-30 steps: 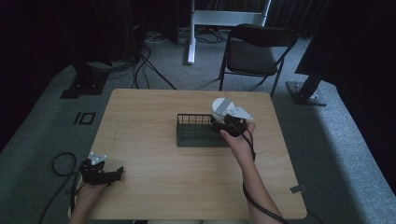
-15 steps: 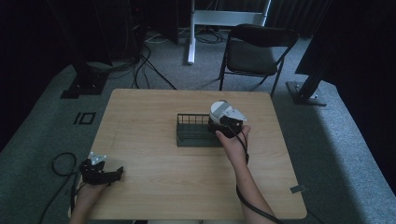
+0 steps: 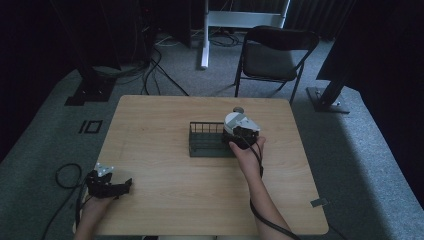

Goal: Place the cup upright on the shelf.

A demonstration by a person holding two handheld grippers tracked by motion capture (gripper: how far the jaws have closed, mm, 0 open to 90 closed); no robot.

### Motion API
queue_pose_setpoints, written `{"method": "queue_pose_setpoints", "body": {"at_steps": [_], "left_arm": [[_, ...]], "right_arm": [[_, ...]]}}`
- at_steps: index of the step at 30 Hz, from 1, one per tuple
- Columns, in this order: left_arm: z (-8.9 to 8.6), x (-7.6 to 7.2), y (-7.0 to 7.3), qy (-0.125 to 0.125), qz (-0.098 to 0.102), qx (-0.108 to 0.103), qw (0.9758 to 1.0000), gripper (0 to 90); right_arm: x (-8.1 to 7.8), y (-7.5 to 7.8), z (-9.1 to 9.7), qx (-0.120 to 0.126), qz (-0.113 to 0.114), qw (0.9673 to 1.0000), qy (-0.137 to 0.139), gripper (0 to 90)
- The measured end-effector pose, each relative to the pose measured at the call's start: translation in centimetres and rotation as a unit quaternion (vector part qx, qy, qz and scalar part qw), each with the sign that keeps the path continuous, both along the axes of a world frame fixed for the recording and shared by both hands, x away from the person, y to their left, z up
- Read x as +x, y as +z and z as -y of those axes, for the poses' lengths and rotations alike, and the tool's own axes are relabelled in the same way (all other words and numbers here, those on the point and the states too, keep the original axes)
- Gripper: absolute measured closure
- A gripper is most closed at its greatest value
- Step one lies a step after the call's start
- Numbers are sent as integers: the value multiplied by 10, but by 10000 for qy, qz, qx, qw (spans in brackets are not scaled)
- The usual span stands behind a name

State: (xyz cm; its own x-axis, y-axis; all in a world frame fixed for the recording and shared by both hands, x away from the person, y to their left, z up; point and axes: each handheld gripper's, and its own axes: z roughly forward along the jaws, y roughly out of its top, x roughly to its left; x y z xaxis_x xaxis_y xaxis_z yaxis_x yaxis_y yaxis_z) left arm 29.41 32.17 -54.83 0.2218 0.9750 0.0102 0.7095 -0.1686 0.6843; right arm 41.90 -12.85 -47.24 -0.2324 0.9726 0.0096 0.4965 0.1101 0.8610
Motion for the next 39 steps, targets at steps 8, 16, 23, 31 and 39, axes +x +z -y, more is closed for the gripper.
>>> {"method": "queue_pose_setpoints", "body": {"at_steps": [8,16,23,31,39], "left_arm": [[0,0,0,-1,0,-2,10000,2],[0,0,0,-1,1,-1,10000,2],[0,0,0,1,0,-1,10000,2],[0,0,0,-1,-1,0,10000,2],[0,0,0,0,0,-1,10000,2]], "right_arm": [[-1,-2,0,-64,94,9999,36,182],[-3,-5,3,-97,195,9996,194,180],[-6,-7,7,20,282,9991,321,146],[-9,-6,8,65,340,9987,373,123],[-13,-3,10,127,402,9983,399,121]]}}
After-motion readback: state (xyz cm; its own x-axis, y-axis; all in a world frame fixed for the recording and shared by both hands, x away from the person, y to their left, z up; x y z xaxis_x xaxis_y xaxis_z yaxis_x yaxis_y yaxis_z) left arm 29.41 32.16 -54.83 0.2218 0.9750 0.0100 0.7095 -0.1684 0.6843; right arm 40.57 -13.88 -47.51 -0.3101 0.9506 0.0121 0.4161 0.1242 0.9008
